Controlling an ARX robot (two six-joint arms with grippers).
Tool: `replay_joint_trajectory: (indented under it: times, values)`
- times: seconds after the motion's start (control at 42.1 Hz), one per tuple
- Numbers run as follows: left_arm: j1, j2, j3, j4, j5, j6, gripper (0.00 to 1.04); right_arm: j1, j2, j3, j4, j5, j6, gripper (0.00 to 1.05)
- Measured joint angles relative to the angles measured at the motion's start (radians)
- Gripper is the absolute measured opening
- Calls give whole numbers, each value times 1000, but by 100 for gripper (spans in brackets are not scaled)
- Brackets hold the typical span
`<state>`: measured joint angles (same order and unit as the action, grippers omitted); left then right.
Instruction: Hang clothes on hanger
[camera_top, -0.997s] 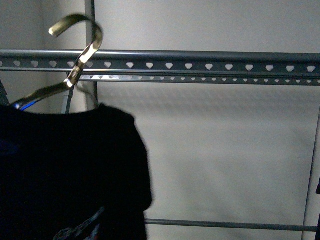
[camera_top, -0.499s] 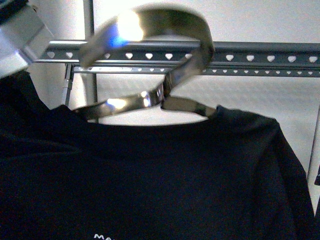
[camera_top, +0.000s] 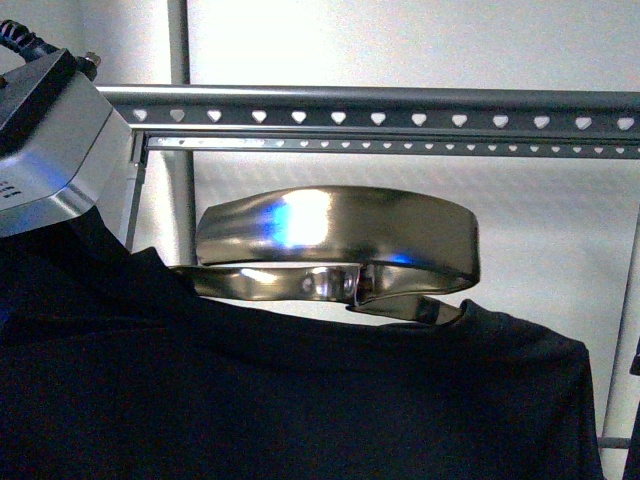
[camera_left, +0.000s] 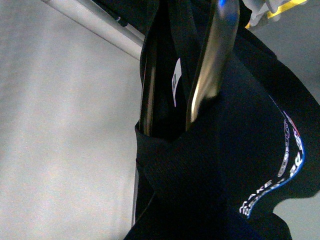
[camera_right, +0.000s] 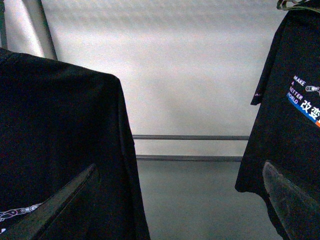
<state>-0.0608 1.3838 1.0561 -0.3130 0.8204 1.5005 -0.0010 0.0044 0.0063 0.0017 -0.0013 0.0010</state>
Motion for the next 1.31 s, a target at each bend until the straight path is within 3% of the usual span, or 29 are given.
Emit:
replay_joint_trajectory:
  times: [0.261,0.332,0.451,0.522,0.594,0.641,0.712,0.784,0.855,0.926,0.974,1.069,1.306]
  values:
    - [0,0,0,0,0,2,5,-11,7,1,-3,-29,17,97]
    - [0,0,0,0,0,3,5,-89,66,14,20,-267,105,97]
    - [0,0,0,0,-1,3,5,-211,238,67,158,-563,128,97]
    - [0,0,0,0,1,5,5,-253,387,132,280,-699,23,97]
    - [0,0,-1,0,0,6,5,-257,492,188,339,-756,-71,97]
    - [0,0,-1,0,0,6,5,-254,615,265,352,-807,-224,97]
    - [0,0,-1,0,0,6,5,-246,709,323,338,-860,-363,97]
    - [0,0,-1,0,0,6,5,-233,831,416,213,-922,-595,97]
    - [0,0,-1,0,0,7,5,-204,983,525,31,-864,-957,97]
    - [0,0,-1,0,1,9,5,-175,1096,604,-9,-795,-1217,97]
    - [0,0,-1,0,0,10,5,-159,1149,650,-9,-769,-1314,97]
    - [0,0,-2,0,0,12,5,-121,1233,753,-5,-727,-1420,97]
    - [0,0,-2,0,0,13,5,-50,1353,924,-35,-664,-1417,97]
